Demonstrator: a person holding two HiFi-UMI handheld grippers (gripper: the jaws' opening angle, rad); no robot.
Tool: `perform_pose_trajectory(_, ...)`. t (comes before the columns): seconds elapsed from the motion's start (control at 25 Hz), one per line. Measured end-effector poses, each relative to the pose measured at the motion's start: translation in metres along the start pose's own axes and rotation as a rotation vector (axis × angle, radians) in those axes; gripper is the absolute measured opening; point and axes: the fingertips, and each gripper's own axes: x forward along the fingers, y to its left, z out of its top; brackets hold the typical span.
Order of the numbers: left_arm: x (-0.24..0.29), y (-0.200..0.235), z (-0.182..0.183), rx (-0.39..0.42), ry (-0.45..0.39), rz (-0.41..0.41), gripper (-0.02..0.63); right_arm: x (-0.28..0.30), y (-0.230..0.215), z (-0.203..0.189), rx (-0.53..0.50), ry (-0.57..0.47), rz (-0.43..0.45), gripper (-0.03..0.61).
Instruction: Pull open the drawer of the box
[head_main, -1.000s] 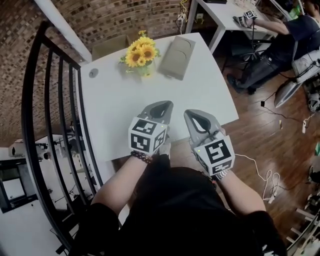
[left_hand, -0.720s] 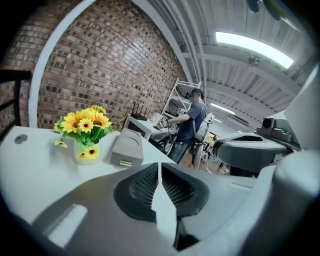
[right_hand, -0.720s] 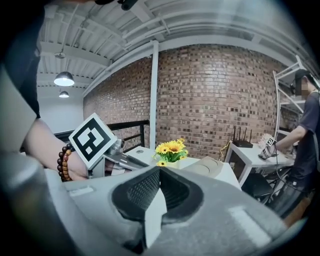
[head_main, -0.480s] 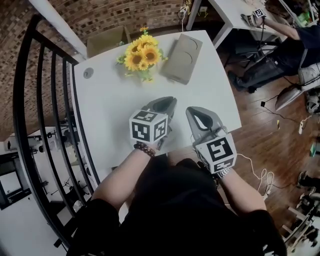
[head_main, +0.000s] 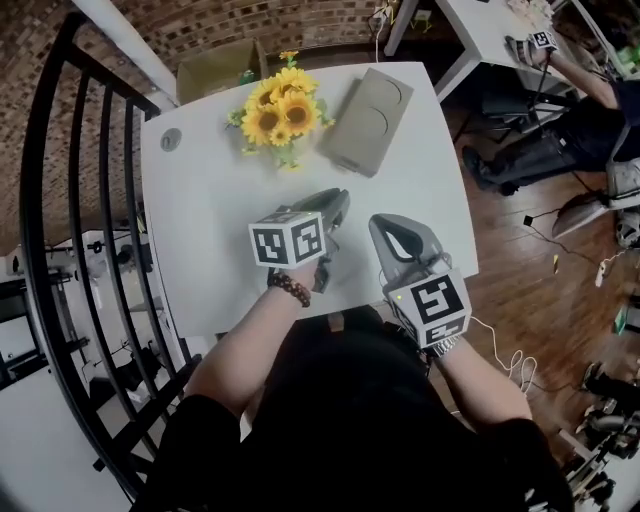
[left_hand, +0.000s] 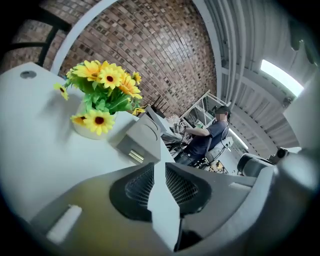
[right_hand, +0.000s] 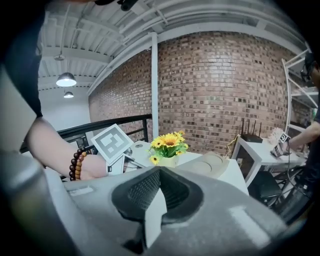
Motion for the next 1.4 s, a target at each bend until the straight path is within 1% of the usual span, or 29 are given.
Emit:
perform_pose_trajectory(0.16,0.017,0.015,0.004,-0.118,-0.027,0.016,0.095,0.011,-0.013,-0.003,-0.007,0.011,0.045,-0.008)
perform_pose_trajectory(0.48,0.05,0.045,0.004,-0.386,-0.083,0.028,0.115,0.027,-0.034,-0.006,-0.029,0.027,0.128,-0.009)
perform_pose_trajectory(0.68,0.065,0.059,0.008,-0.496,-0.117,0.024,0.118,0.037,-0.046,-0.01,-0.033,0.04,0.156,-0.009)
perform_pose_trajectory(0.8,0.07,0.063,0.008,-0.539,-0.128,0.023,0.12,0.04,-0.052,-0.012,-0.033,0.046,0.167,-0.008)
perform_pose_trajectory(1.0,0.077,0.068,0.007,-0.588,-0.141,0.025,0.118,0.044,-0.061,-0.014,-0.029,0.047,0.178,-0.008)
perform_pose_trajectory(1.24,0.082,0.072,0.007,-0.612,-0.157,0.026,0.098,0.045,-0.066,-0.016,-0.022,0.048,0.188,-0.009)
perform_pose_trajectory(1.4,0.084,0.067,0.009,-0.612,-0.17,0.016,0.066,0.044,-0.068,-0.014,-0.027,0.046,0.194,-0.009)
